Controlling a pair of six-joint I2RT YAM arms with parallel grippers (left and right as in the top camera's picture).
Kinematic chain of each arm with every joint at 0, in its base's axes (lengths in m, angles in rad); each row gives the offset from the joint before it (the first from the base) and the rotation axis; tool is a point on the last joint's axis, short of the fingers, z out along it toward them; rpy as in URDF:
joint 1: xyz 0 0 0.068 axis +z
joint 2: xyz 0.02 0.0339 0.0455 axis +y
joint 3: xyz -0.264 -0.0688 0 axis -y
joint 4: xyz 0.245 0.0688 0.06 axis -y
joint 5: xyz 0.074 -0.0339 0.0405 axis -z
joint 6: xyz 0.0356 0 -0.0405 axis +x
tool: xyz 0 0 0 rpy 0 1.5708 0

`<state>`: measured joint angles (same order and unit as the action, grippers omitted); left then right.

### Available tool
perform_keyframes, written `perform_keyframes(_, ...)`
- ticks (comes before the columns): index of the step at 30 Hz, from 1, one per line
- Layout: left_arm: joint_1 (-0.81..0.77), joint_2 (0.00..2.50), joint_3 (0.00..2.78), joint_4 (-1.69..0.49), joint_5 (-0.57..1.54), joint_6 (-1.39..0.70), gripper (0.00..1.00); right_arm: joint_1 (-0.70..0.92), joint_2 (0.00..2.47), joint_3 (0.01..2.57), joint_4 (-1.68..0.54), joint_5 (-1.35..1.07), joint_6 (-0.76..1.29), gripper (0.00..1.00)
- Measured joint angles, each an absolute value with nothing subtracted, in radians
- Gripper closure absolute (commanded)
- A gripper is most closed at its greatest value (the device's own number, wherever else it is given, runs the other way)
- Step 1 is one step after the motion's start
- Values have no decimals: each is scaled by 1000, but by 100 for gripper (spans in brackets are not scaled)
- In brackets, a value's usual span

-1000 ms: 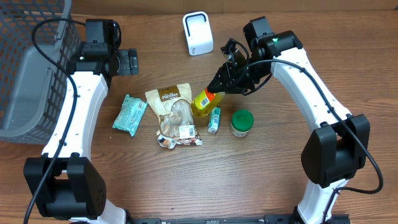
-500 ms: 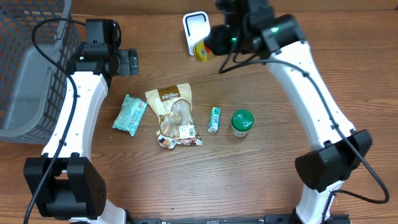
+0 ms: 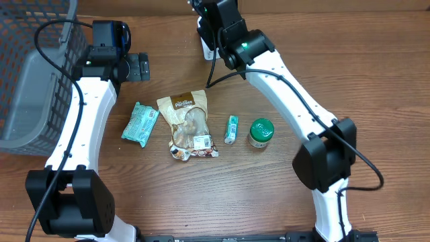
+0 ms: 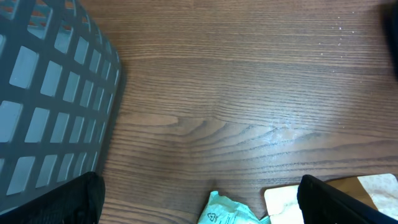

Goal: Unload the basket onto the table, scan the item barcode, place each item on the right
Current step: 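Carry the yellow bottle to the white scanner and hold it there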

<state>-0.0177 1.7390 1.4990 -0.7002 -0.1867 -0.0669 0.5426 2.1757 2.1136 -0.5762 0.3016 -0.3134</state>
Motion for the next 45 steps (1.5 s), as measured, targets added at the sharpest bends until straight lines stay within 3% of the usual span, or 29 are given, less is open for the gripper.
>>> perform_keyframes(18,-18,1739,1499,-700,-187,-67,0,519,2349,2112,-305,281,-757,96)
perform_keyframes(26,-18,1739,1499,-700,-187,-67,1,519,2367,2112,-202,323,-822,96)
perform_keyframes(45,-18,1739,1499,-700,-187,-67,0,497,2399,2112,-202,276,-842,96)
